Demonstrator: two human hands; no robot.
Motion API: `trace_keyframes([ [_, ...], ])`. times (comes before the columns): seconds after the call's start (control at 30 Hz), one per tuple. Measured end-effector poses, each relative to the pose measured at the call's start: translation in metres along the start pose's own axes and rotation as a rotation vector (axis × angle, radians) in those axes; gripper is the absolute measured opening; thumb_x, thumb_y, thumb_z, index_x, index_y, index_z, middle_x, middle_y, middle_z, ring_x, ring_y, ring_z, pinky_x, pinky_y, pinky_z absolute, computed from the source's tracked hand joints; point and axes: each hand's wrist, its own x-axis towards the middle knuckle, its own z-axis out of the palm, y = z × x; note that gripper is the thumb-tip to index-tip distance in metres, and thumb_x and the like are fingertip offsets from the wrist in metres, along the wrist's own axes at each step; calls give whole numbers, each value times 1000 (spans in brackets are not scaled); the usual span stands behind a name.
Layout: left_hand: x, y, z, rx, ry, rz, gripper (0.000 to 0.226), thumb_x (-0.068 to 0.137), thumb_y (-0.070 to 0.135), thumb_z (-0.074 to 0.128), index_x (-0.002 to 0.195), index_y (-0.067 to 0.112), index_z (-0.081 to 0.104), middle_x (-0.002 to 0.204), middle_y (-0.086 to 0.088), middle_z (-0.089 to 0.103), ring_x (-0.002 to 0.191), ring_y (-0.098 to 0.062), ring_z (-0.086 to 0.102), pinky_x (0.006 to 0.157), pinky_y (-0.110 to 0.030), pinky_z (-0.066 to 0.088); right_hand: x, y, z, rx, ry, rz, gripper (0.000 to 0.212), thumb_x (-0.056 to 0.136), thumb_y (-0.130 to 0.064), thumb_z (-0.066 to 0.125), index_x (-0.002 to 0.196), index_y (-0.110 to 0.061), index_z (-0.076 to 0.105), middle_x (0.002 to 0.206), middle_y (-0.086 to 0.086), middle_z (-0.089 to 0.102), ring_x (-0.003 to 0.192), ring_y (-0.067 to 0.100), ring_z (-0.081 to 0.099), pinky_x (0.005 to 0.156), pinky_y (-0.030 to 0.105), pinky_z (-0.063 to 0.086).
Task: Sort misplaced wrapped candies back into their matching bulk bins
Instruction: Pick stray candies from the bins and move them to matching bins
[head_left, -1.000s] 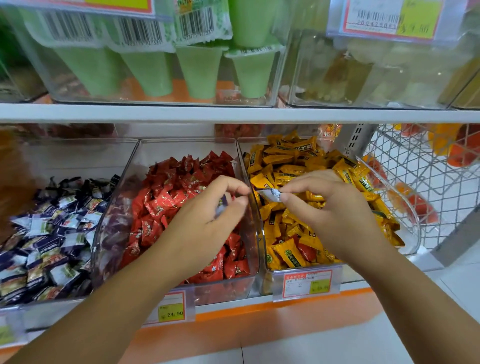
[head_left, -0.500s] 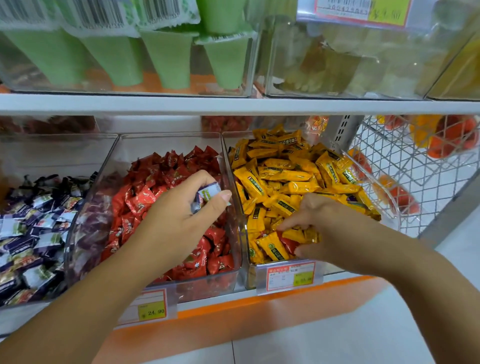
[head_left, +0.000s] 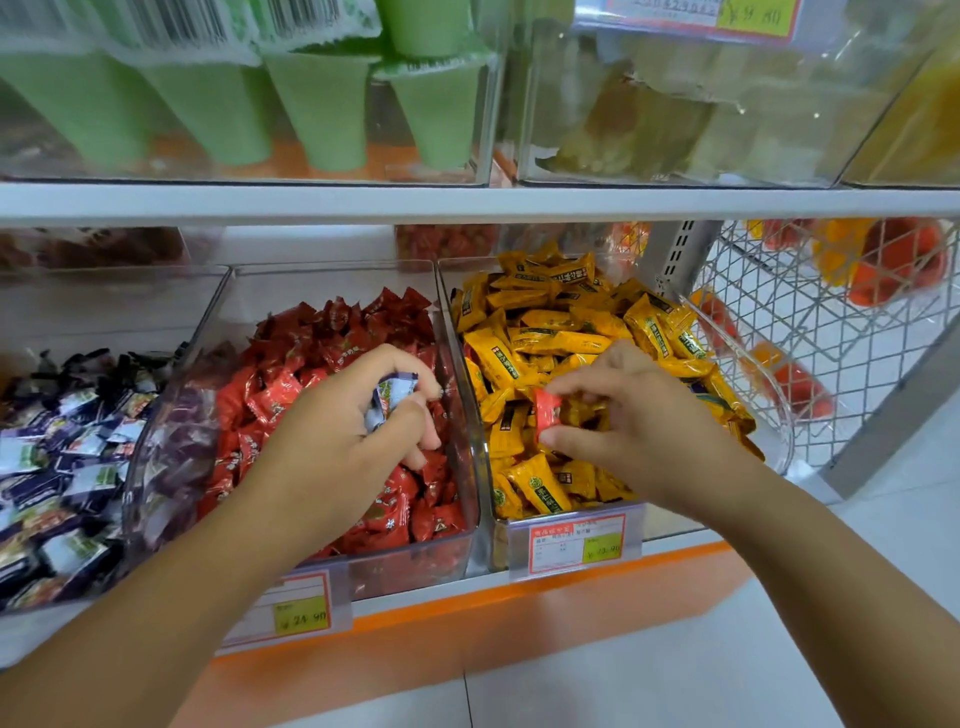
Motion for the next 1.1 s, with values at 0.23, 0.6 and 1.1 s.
trace_keyframes([
  [0.23,-4,-5,-11,16,41,1,26,93,14,47,87,37,59,73,4,65,50,-13,51,43,-19,36,21,-32,10,338,148,-4,29,82,-35,72,109,-37,62,71,-11,59,63,0,50,61,12,40],
  [0.6,-15,-5,-26,66,100,31,13,89,24,58,87,36,59,61,-7,56,35,-6,34,35,-14,26,22,-21,-11,-153,-258,40,12,90,-27,62,90,-33,73,80,-25,54,86,-9,54,60,6,37],
  [1.1,-12,-4,-10,111,15,38,14,90,24,59,87,37,59,64,-12,54,41,-8,36,39,-16,30,16,-24,6,-317,-289,6,16,94,-28,56,97,-32,71,94,-7,41,110,15,37,87,33,44],
])
